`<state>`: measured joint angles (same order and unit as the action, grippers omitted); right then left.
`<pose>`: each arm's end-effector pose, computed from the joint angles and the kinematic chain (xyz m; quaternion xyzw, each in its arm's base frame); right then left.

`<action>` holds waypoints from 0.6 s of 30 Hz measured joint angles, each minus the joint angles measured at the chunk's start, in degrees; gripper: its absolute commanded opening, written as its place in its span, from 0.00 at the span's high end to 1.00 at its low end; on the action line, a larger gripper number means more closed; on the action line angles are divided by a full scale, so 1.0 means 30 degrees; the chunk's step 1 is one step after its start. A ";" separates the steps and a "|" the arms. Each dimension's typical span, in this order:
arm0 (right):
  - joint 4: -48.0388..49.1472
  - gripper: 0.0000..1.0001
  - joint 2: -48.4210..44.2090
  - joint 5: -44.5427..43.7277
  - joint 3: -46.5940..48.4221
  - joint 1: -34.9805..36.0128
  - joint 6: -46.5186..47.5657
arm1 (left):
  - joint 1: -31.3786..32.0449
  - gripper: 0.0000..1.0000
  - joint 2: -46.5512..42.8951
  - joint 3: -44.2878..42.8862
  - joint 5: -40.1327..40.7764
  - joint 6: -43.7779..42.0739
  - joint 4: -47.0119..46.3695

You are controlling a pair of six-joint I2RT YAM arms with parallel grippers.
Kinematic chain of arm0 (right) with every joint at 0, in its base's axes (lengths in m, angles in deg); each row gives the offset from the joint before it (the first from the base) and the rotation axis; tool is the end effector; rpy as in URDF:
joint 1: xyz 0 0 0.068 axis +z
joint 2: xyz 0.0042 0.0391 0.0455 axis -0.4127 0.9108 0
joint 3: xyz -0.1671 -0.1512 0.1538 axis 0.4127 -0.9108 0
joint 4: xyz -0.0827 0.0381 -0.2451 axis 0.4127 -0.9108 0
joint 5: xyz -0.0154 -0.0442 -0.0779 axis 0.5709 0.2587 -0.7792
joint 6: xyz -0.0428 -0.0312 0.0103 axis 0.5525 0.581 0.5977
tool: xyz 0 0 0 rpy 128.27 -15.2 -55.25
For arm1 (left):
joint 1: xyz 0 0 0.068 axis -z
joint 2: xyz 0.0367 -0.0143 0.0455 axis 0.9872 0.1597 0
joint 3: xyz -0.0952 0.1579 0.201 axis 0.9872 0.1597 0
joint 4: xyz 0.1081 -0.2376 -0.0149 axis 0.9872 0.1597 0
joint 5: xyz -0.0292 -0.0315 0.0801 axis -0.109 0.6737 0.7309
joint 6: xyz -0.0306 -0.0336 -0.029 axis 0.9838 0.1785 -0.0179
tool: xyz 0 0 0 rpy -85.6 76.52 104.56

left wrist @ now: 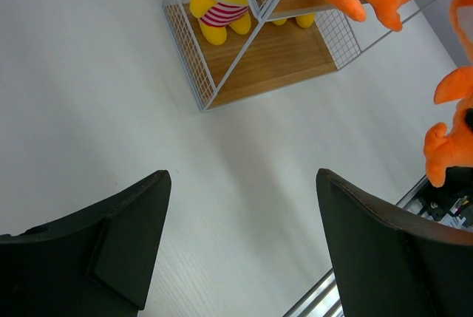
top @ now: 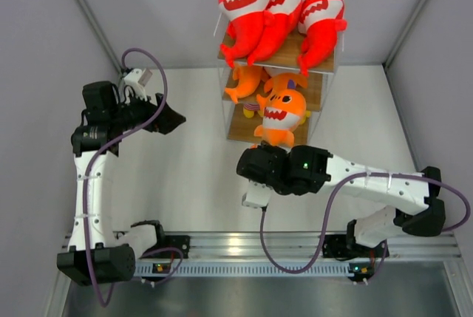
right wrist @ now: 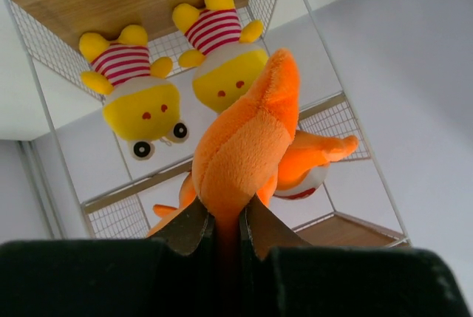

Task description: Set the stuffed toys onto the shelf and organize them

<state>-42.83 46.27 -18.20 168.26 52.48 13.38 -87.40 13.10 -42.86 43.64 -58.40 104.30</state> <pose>0.0817 0.2586 0.3633 -0.9192 0.1163 -0.3346 0.1718 0.2110 -0.0008 0.4083 0.1535 0.8134 -0.2985 0.4751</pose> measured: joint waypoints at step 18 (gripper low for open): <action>0.0262 1.00 -0.3687 0.2987 0.0437 -0.2732 0.1756 | 0.0000 0.15 -0.0102 0.0000 -0.0393 -0.0131 -0.0007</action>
<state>-42.04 35.21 -9.24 169.57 44.29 18.65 -87.40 12.80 -42.86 42.46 -58.79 104.28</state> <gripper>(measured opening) 0.078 0.853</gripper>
